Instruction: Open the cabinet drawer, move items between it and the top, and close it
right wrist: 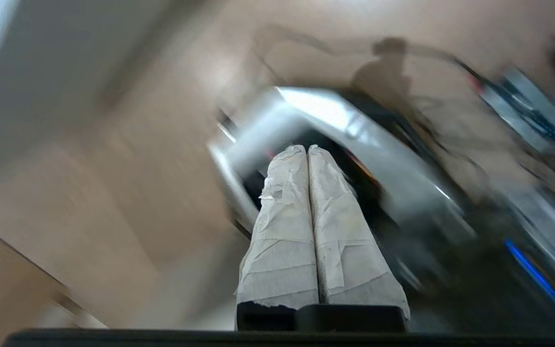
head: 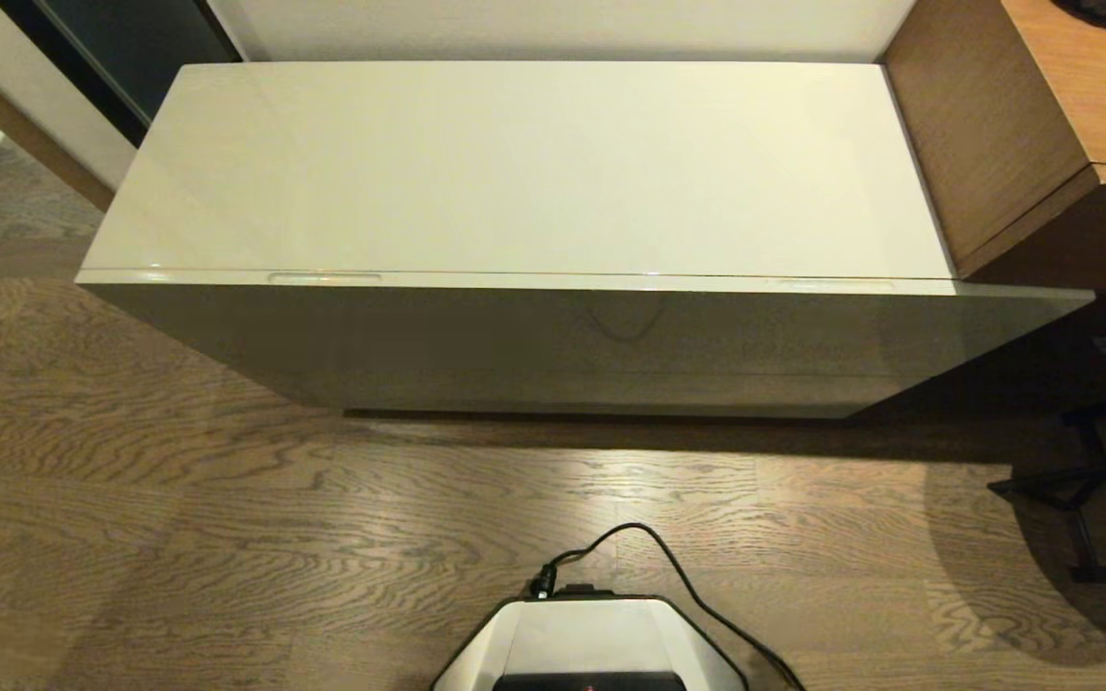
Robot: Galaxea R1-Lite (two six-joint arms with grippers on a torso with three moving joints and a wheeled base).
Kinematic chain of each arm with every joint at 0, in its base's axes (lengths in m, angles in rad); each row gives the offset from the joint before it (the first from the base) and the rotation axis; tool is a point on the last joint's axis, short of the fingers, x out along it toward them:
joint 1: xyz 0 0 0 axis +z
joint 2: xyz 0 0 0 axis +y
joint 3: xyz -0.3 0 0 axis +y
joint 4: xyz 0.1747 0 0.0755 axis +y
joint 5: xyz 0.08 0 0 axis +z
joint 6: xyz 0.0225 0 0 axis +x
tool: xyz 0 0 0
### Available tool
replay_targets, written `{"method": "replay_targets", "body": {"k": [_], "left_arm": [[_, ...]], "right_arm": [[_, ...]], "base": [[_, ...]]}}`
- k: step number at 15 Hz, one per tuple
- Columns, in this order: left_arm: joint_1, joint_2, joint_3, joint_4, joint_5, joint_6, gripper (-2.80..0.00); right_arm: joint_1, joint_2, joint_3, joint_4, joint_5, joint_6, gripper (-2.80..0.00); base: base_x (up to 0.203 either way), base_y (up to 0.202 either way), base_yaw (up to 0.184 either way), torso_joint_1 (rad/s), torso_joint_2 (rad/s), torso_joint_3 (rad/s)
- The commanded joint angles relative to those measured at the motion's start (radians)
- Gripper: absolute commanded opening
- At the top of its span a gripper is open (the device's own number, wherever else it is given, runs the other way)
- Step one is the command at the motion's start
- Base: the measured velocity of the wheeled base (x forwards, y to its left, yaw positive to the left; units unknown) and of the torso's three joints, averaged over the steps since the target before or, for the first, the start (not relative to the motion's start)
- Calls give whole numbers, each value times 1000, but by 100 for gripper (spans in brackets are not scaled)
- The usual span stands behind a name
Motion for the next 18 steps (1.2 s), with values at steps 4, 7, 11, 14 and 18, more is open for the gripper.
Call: {"method": "replay_targets", "body": {"k": [4,7,11,14,18], "left_arm": [[0,1,0,0,0,0,-280],[0,1,0,0,0,0,-280],[0,1,0,0,0,0,-280],[0,1,0,0,0,0,-280],[0,1,0,0,0,0,-280]], "right_arm": [[-14,-433,329,95,-16,-248,-280],[-23,-587,409,-12,-21,-431,-280],[-23,-761,695,-551,-62,-674,-280],[-23,-762,1017,-1101,-78,-769,-280],[-22,-769,1180,-1317,-63,-887,-280]], "base": [[0,0,0,0,0,0],[0,0,0,0,0,0],[0,0,0,0,0,0],[0,0,0,0,0,0],[0,0,0,0,0,0]]}}
